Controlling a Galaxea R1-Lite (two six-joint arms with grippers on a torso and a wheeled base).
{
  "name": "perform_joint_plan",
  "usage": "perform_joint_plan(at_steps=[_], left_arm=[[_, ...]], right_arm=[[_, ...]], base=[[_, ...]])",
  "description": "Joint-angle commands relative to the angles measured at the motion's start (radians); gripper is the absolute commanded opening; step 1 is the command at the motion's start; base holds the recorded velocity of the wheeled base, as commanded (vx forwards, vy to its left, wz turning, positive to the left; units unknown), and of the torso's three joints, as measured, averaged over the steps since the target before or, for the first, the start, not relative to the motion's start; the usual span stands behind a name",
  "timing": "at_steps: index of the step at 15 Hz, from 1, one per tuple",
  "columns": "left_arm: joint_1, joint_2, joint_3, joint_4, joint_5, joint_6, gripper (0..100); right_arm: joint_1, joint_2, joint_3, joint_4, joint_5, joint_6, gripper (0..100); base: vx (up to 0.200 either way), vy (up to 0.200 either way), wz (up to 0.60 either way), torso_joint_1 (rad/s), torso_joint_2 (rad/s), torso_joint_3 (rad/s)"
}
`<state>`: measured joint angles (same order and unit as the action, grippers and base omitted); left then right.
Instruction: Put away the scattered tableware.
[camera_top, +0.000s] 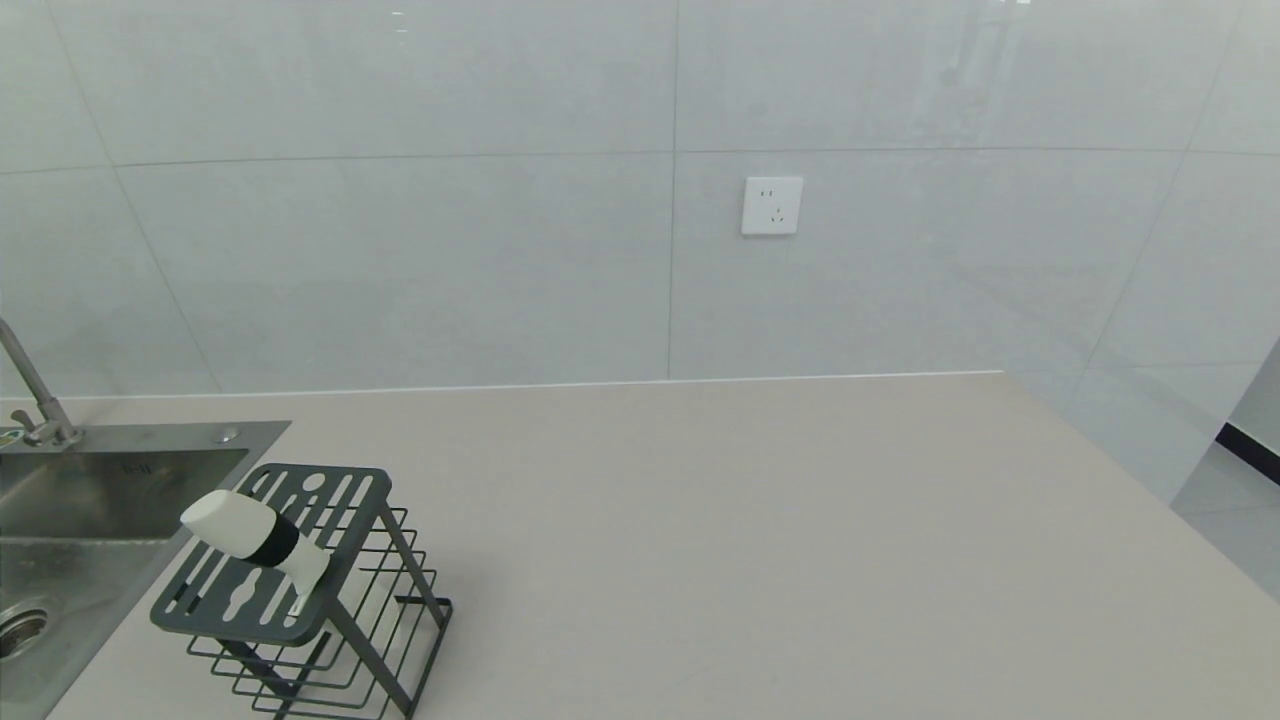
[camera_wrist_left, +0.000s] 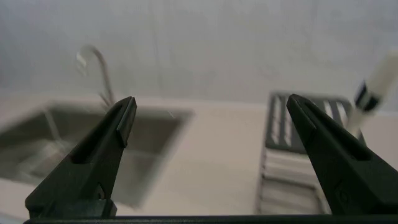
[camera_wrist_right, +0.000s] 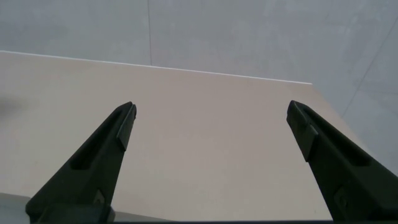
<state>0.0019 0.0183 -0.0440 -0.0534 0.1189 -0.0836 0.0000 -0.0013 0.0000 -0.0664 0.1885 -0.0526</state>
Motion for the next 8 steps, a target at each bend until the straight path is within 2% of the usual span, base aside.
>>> perform_joint_plan(at_steps=[1,2,3,5,6,8], left_arm=[[-0.003,-0.018,0.039,0.007,-0.151,0.021,100],[-0.003,-0.018,0.039,0.007,-0.151,0.021,100],[-0.003,-0.017,0.043,0.047,-0.196,0.191,100],[-0.003,-0.018,0.043,0.049,-0.170,0.127,100],[-0.003,-0.018,0.043,0.050,-0.128,0.081,100],[-0.003,-0.018,0.043,0.053,-0.130,0.091,100]], right_arm=[[0.000,0.007,0.000,0.002,-0.001,0.042,100],[0.000,0.007,0.000,0.002,-0.001,0.042,100],[-0.011,0.056,0.000,0.005,-0.015,0.033,100],[-0.008,0.060,0.000,0.005,-0.017,-0.018,100],[0.005,0.046,0.000,0.005,-0.015,-0.055,100],[0.003,0.001,0.000,-0.010,0.045,-0.110,100]], base=[[0.000,0.000,0.00,0.000,0.00,0.000],[0.000,0.000,0.00,0.000,0.00,0.000],[0.000,0.000,0.00,0.000,0.00,0.000],[0.000,0.000,0.00,0.000,0.00,0.000],[0.000,0.000,0.00,0.000,0.00,0.000],[0.000,0.000,0.00,0.000,0.00,0.000]])
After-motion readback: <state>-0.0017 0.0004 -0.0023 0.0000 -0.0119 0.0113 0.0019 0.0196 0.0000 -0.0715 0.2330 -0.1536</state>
